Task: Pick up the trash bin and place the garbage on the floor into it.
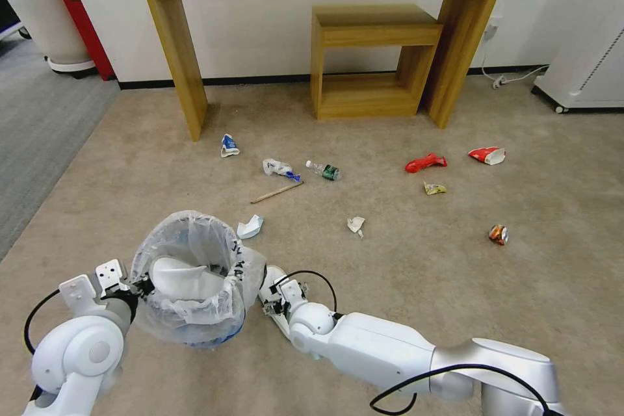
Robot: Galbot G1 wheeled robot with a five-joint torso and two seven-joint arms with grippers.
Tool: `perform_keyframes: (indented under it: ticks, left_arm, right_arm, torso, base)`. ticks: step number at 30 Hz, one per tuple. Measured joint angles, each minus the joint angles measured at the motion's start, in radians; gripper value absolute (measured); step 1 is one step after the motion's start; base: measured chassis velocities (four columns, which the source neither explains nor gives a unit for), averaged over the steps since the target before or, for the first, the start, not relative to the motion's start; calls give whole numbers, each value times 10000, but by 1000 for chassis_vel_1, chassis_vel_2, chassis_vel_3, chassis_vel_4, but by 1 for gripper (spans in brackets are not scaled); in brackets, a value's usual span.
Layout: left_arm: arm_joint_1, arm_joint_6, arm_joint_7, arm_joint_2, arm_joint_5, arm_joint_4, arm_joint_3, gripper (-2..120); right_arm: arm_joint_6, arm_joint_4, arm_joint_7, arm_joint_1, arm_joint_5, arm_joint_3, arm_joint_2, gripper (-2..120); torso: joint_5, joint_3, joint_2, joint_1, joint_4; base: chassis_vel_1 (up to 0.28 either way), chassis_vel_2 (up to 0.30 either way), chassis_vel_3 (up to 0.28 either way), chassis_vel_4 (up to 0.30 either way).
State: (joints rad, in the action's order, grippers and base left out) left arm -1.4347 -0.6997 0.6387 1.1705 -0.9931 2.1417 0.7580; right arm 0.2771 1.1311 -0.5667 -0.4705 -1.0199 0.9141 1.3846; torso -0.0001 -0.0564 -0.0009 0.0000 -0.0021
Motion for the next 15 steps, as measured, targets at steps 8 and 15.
perform_keyframes:
  ticks: [8, 15]
  left_arm:
    - [-120, 30, -76, 103, 76, 140, -23, 1]
    - [-286, 102, -172, 111, 115, 269, 118, 1]
  right_arm:
    - [-804, -663, 154, -118, 196, 197, 262, 67]
    - [-1352, -1162, 241, -178, 357, 329, 506, 35]
  torso:
    - [0, 0, 0, 0, 0]
    - [0, 0, 0, 0, 0]
  base:
    - [0, 0, 0, 0]
    - [0, 0, 0, 0]
